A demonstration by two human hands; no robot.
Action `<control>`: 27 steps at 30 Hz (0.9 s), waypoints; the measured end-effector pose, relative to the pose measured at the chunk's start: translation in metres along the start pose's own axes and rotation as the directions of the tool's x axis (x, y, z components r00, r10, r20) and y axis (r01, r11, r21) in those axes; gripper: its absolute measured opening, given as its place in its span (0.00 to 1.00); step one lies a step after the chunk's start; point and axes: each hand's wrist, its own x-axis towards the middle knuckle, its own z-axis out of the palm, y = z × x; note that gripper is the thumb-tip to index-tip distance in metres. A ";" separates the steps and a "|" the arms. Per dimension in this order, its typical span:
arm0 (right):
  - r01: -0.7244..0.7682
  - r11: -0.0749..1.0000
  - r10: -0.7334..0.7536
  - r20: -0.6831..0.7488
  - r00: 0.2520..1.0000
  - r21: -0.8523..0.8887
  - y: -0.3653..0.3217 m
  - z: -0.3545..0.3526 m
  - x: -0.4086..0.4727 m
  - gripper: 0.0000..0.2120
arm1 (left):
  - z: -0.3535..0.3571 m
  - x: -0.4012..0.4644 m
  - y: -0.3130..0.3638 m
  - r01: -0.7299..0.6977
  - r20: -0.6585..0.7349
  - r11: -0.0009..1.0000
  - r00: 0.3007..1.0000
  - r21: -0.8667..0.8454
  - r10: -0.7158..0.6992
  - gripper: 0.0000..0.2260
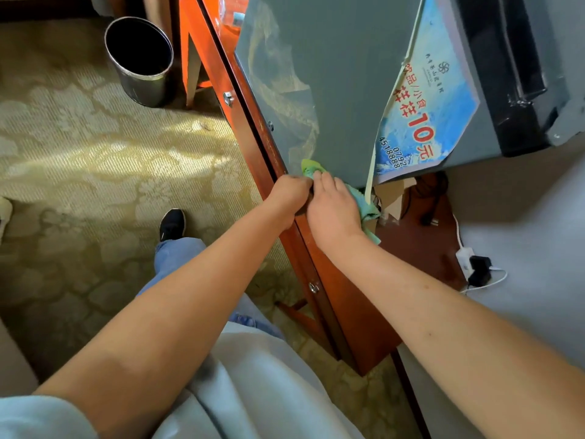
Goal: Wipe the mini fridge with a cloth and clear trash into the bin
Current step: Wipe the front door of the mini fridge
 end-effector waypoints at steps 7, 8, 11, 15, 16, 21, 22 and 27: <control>0.014 0.989 -0.028 0.094 0.995 0.147 0.003 0.007 -0.012 0.24 | 0.012 -0.009 -0.019 0.082 0.042 0.996 0.996 -0.029 -0.081 0.06; 0.010 0.989 -0.017 0.049 0.999 0.145 0.009 0.002 -0.016 0.27 | 0.010 -0.011 -0.014 0.034 0.047 0.999 0.998 -0.035 -0.033 0.05; -0.026 0.991 0.032 -0.040 0.999 0.128 0.018 -0.008 -0.021 0.32 | 0.005 -0.016 0.003 -0.073 0.058 0.997 0.996 -0.016 0.074 0.10; -0.037 0.996 0.040 -0.036 0.999 0.085 0.004 0.000 0.001 0.24 | 0.002 -0.002 0.005 -0.031 0.017 0.999 0.999 0.039 0.030 0.12; -0.016 0.997 0.018 -0.018 1.000 0.076 -0.002 0.004 0.009 0.23 | 0.000 0.005 0.002 0.001 0.009 0.999 1.000 0.053 -0.002 0.11; 0.051 0.990 -0.066 0.121 0.990 0.129 -0.027 0.022 0.032 0.20 | -0.009 0.024 -0.020 0.119 0.020 0.989 0.992 0.083 -0.121 0.08; 0.040 0.988 -0.058 0.118 0.991 0.149 -0.024 0.020 0.030 0.20 | -0.008 0.023 -0.020 0.109 0.019 0.991 0.994 0.079 -0.111 0.08; 0.024 0.993 -0.018 -0.049 0.999 0.119 0.006 0.003 0.006 0.21 | -0.004 0.015 -0.004 -0.037 0.072 0.998 0.997 0.045 0.034 0.09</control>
